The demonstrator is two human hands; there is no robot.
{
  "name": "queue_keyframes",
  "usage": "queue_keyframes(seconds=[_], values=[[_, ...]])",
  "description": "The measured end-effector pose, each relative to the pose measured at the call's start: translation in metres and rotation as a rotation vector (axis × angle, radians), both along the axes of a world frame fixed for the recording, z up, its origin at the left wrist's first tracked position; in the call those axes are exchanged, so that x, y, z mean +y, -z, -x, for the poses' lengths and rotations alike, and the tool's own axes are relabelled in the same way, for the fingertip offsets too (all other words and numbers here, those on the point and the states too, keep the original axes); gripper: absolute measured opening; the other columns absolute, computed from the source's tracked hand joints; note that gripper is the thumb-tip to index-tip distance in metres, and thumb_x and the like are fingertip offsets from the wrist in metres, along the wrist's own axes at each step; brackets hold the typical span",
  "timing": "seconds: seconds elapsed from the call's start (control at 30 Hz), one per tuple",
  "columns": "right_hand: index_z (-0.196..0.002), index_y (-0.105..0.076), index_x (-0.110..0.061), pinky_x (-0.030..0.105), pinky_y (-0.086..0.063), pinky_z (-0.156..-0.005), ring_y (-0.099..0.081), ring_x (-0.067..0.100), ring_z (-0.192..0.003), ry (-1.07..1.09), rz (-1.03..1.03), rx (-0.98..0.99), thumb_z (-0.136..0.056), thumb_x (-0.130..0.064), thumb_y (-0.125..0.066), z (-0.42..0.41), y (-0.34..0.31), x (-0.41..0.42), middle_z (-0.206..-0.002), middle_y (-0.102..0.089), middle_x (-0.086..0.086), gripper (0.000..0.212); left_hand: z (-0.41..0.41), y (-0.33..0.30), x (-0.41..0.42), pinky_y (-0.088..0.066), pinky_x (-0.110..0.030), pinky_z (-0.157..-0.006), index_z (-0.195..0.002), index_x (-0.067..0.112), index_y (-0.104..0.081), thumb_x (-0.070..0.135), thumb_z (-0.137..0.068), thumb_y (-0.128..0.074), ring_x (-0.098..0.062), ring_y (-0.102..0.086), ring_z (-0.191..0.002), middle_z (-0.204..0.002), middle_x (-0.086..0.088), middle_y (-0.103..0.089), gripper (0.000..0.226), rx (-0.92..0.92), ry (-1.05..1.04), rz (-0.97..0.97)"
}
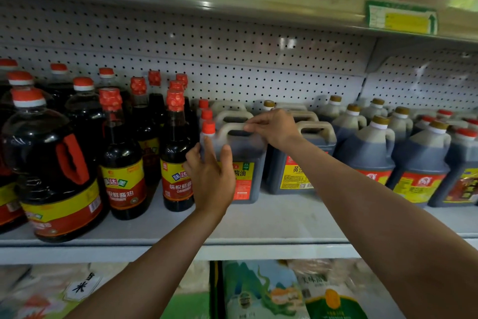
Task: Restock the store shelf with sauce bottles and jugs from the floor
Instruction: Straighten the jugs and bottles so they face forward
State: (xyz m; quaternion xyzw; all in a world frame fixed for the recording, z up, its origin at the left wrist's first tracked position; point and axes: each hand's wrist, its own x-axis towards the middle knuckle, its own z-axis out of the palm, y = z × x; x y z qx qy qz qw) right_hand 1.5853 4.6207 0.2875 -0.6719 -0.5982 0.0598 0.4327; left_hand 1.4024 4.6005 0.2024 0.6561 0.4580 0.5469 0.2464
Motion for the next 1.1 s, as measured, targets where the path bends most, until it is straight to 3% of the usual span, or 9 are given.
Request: queue_keyframes(seconds=[0.4, 0.6, 0.77, 0.87, 0.97, 1.03, 1.1], values=[[-0.097, -0.083, -0.021, 0.022, -0.055, -0.085, -0.072, 0.004, -0.089, 0.019, -0.037, -0.047, -0.080, -0.038, -0.084, 0.000, 0.001, -0.002, -0.092, -0.079, -0.006, 0.024, -0.002, -0.004, -0.001, -0.029, -0.028, -0.092, -0.154, 0.028, -0.026, 0.070, -0.087, -0.018, -0.026, -0.027, -0.131, -0.145, -0.008, -0.029, 0.079, 0.059, -0.017, -0.011], [-0.099, -0.083, -0.020, 0.025, -0.055, -0.089, -0.071, 0.005, -0.089, 0.012, -0.039, -0.027, -0.080, -0.036, -0.084, -0.005, 0.003, -0.001, -0.093, -0.079, -0.006, 0.025, -0.002, -0.005, -0.007, -0.041, -0.041, -0.103, -0.149, 0.025, -0.033, 0.072, -0.087, -0.019, -0.024, -0.029, -0.131, -0.143, -0.005, -0.029, 0.079, -0.010, 0.010, 0.006], [-0.099, -0.083, -0.023, 0.028, -0.055, -0.086, -0.072, 0.008, -0.090, 0.039, -0.041, -0.069, -0.082, -0.040, -0.082, -0.004, 0.003, -0.006, -0.091, -0.079, -0.007, 0.023, -0.007, -0.005, -0.004, -0.040, -0.037, -0.099, -0.150, 0.028, -0.030, 0.070, -0.088, -0.019, -0.025, -0.029, -0.132, -0.145, -0.006, -0.028, 0.076, 0.004, -0.003, -0.004], [-0.092, -0.082, -0.026, 0.028, -0.056, -0.084, -0.070, 0.004, -0.082, 0.030, -0.078, 0.077, -0.083, -0.033, -0.083, -0.009, -0.005, -0.012, -0.085, -0.077, -0.011, 0.012, -0.004, -0.001, -0.005, -0.036, -0.042, -0.108, -0.153, 0.026, -0.029, 0.067, -0.090, -0.021, -0.024, -0.027, -0.137, -0.149, -0.005, -0.026, 0.076, -0.034, 0.034, 0.017], [-0.097, -0.082, -0.023, 0.019, -0.056, -0.073, -0.063, -0.006, -0.066, 0.140, -0.195, 0.168, -0.085, -0.030, -0.082, -0.035, -0.024, -0.033, -0.085, -0.077, -0.008, 0.015, -0.009, -0.004, -0.016, -0.023, -0.046, -0.120, -0.156, 0.020, -0.027, 0.064, -0.093, -0.019, -0.024, -0.019, -0.146, -0.160, -0.009, -0.020, 0.078, 0.012, -0.016, -0.061], [-0.103, -0.080, -0.019, 0.012, -0.053, -0.064, -0.065, -0.004, -0.072, 0.167, -0.190, 0.184, -0.087, -0.029, -0.080, -0.057, -0.032, -0.049, -0.090, -0.076, -0.006, 0.019, -0.020, -0.007, -0.030, -0.017, -0.036, -0.121, -0.155, 0.018, -0.029, 0.059, -0.095, -0.020, -0.022, -0.017, -0.149, -0.161, -0.009, -0.020, 0.073, 0.017, 0.022, -0.143], [-0.105, -0.079, -0.015, 0.005, -0.050, -0.068, -0.067, 0.001, -0.082, 0.170, -0.155, 0.126, -0.089, -0.027, -0.079, -0.077, -0.033, -0.059, -0.094, -0.073, -0.006, 0.021, -0.035, -0.007, -0.045, -0.019, -0.031, -0.117, -0.153, 0.019, -0.033, 0.056, -0.096, -0.021, -0.019, -0.023, -0.146, -0.158, -0.005, -0.029, 0.069, -0.011, 0.145, -0.158]])
